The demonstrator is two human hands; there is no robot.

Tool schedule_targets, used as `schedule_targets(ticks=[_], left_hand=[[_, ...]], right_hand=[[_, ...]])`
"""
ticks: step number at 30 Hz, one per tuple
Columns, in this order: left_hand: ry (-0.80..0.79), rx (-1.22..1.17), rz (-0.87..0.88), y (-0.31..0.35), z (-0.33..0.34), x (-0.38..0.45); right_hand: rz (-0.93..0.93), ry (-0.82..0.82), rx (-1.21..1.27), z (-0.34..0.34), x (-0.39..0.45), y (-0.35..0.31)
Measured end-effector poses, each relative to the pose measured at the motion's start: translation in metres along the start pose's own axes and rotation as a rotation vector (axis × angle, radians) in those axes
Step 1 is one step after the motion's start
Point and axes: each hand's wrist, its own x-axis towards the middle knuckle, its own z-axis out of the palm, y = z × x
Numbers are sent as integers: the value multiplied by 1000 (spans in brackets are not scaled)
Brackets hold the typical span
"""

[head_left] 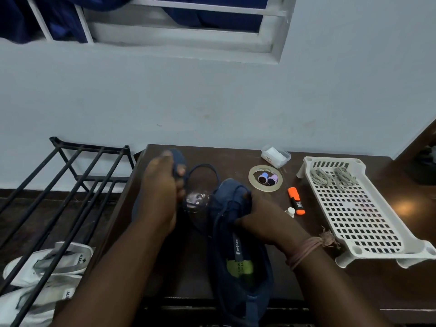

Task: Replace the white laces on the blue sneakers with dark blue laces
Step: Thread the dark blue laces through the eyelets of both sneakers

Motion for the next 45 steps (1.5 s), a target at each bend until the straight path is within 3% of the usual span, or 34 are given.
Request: schedule_targets(ticks=[2, 4, 7, 9, 11, 13, 15, 18, 20, 23, 27, 32, 36, 38, 40, 45], left_hand=[[-43, 645, -11, -5, 1, -5], [-202, 1118, -24, -13, 3, -15], [-382, 1410, 31, -19, 12, -26], [-357, 1238, 3, -13, 17, -27], [-187, 731, -72, -8, 18, -21], [-28, 209, -34, -2, 14, -12], [1, 0, 2, -2, 11, -7], [-89, -189, -107, -5, 15, -12], [-67, 57, -73, -9, 18, -16], [-2, 828, 34, -24, 17, -17], [-91, 1083, -32, -50, 18, -18], [-37, 683, -101, -61, 26, -17], [-97, 302, -152, -44, 42, -25], [-120, 197, -92, -25, 49, -25], [-151, 144, 23, -3, 52, -25], [-271, 198, 266, 36, 39, -32]], right_hand=[[37, 11, 11, -2, -1, 0], [47, 52, 13, -1, -1, -2], [54, 102, 12, 1, -1, -2], [61, 105, 16, 1, 0, -2], [73, 98, 8, 0, 1, -1], [79, 98, -8, 0, 1, -1], [80, 107, -20, 2, 1, -2], [76, 129, -40, 2, 1, -3], [76, 134, -42, 3, 1, -3], [72, 136, -40, 3, 1, -2], [68, 126, -25, 5, 1, -3], [20, 146, -94, 9, -3, -7], [-38, 130, -118, 9, -3, -6], [-62, 103, -69, 5, -2, -5], [-106, 64, 107, 0, -4, -7], [-189, 82, 825, -17, -15, -35]])
